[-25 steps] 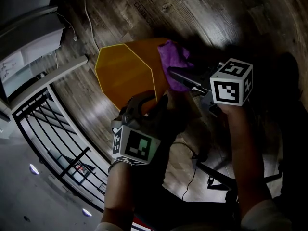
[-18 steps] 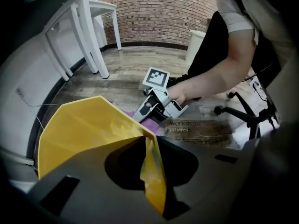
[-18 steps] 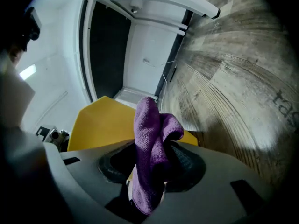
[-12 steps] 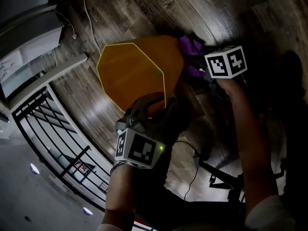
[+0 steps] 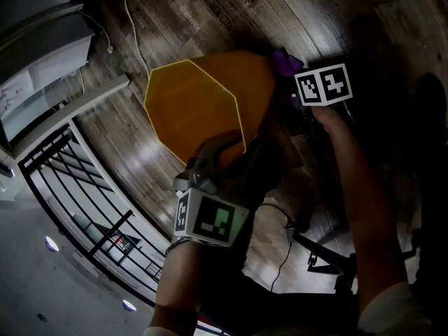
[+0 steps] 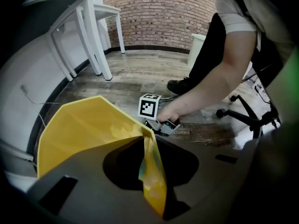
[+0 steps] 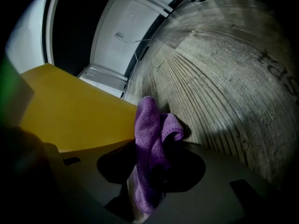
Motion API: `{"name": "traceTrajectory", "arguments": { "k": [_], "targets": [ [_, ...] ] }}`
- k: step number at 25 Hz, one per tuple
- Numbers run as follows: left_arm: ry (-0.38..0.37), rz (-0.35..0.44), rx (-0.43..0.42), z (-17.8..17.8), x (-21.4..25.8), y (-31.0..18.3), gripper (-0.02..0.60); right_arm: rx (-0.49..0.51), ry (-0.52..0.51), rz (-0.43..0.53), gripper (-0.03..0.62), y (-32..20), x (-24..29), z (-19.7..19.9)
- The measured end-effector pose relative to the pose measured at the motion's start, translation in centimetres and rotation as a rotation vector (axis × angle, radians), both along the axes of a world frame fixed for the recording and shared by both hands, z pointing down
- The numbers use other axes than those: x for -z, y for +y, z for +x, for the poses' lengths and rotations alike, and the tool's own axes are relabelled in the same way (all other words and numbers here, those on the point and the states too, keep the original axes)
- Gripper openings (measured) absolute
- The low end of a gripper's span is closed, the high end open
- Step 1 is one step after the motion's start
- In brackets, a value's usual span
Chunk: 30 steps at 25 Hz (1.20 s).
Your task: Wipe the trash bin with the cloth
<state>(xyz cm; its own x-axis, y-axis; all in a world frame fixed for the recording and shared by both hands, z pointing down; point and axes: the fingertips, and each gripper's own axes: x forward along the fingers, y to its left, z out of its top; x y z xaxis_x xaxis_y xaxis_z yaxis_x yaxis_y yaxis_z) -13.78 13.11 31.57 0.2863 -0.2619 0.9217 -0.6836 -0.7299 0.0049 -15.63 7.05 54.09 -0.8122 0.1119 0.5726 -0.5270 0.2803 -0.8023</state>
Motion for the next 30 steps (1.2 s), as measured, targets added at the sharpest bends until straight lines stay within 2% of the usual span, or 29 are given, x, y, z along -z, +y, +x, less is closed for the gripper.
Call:
{"name": "traceTrajectory", "arguments": {
  "k": [5,8,12,16,20,22,25,30],
  "targets": [
    [0.026,0.028,0.019,-0.5,1.9,-0.4,0.075,-0.025,0.025,-0.003,0.167,0.1,0.0,-0.3],
    [0.001,0.017,-0.017,-1.2,3.2,0.2,0.138,-0.043,0.015,-0.011,0.167,0.1,0.0,-0.1],
    [-0.02,-0.071,-0.028,-3.2,3.3,2.9,0.186,-0.051,0.002,-0.021,0.167,0.2,0.1,-0.1],
    [-0.039,-0.14,-0.051,-4.4,2.8,4.9,0.189,-0.045,-0.002,-0.021,0.167,0.7,0.1,-0.1],
    [-0.048,-0.183,-0.082,-4.0,3.5,5.8,0.189,-0.035,-0.005,-0.024,0.167,1.0,0.1,-0.4],
    [-0.084,-0.189,-0.092,-4.5,4.1,6.1,0.195,-0.029,-0.007,-0.021,0.167,1.1,0.2,-0.6],
    [-0.179,-0.206,-0.109,-6.6,3.2,7.0,0.198,-0.03,-0.013,-0.014,0.167,1.0,0.2,-0.6],
    [-0.274,-0.281,-0.108,-9.3,1.2,9.0,0.199,-0.04,-0.019,-0.021,0.167,1.1,0.2,-0.7]
  ]
}}
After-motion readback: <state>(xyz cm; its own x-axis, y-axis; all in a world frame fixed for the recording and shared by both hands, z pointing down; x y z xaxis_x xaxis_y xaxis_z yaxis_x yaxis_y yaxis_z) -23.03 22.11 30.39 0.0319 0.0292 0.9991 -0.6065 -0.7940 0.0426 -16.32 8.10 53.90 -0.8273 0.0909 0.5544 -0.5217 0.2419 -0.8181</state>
